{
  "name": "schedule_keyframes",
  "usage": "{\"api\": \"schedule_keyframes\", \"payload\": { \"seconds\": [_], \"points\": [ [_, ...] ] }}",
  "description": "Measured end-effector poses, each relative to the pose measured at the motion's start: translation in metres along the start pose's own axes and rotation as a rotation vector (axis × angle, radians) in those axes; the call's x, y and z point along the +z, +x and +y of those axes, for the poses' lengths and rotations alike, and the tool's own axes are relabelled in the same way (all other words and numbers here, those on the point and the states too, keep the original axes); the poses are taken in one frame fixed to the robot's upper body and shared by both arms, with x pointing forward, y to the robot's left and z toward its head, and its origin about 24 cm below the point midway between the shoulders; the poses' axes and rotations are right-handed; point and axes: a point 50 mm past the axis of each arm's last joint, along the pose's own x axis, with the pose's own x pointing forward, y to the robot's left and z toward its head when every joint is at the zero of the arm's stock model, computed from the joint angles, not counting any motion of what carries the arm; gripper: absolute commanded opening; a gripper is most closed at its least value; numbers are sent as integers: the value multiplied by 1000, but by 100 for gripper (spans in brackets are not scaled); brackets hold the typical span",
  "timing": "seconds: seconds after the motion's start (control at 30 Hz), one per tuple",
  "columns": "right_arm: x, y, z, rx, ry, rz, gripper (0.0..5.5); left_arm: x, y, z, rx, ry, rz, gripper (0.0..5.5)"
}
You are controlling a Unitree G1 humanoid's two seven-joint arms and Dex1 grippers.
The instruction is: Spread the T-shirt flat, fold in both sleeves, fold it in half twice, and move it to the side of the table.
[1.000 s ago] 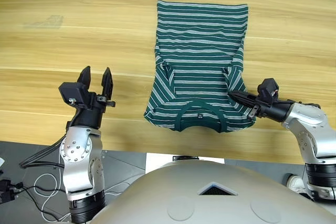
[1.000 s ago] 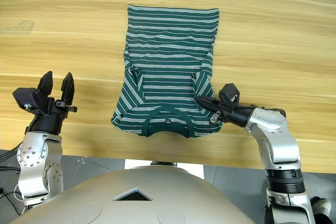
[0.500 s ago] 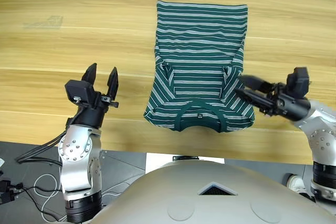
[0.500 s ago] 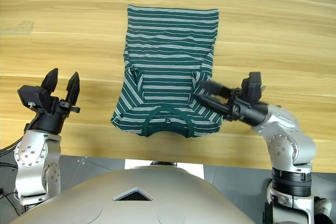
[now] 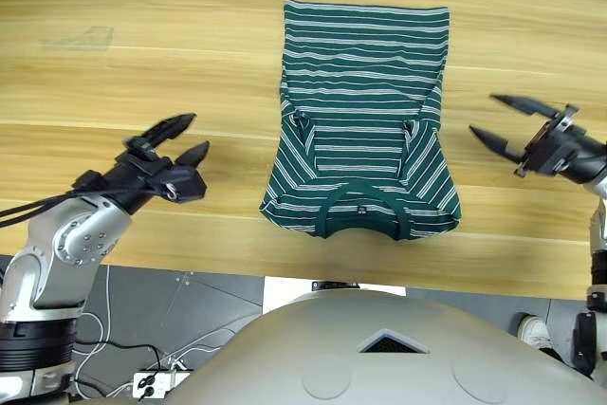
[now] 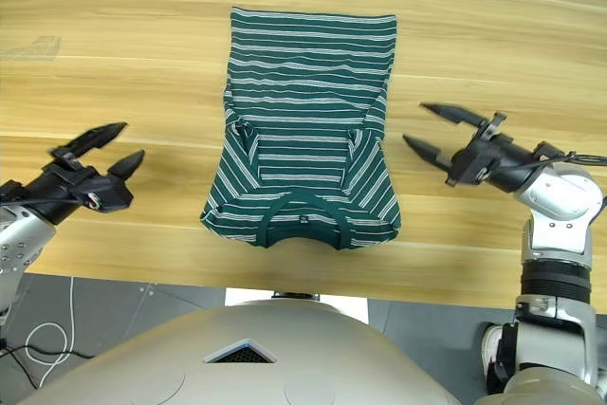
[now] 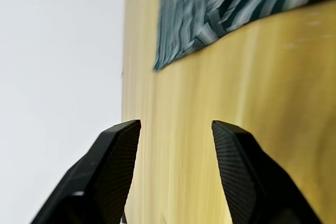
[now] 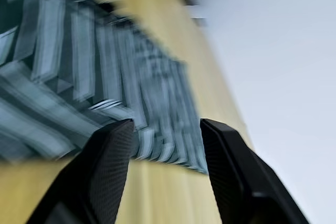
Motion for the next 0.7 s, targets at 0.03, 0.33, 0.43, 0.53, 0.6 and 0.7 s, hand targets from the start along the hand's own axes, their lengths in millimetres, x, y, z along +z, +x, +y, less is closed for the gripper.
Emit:
{"api": "schedule_keyframes", "payload": {
  "seconds": [0.03,0.33,0.43,0.53,0.6,0.7],
  "points": [
    [-2,-2,7,108,-65,-2,234,3,4,-7,-53,52,-43,254],
    [-10,-19,32,493,-257,-89,234,13,18,-34,-222,321,-299,254],
    [-3,3,37,427,-269,-186,234,24,37,-32,-190,347,-378,254],
    [-2,9,38,400,-274,-209,234,25,44,-31,-177,365,-409,254],
    [-2,12,37,401,-285,-218,234,26,47,-30,-172,365,-417,254],
    [-1,18,36,387,-293,-236,234,30,52,-31,-155,356,-437,254]
  ]
}}
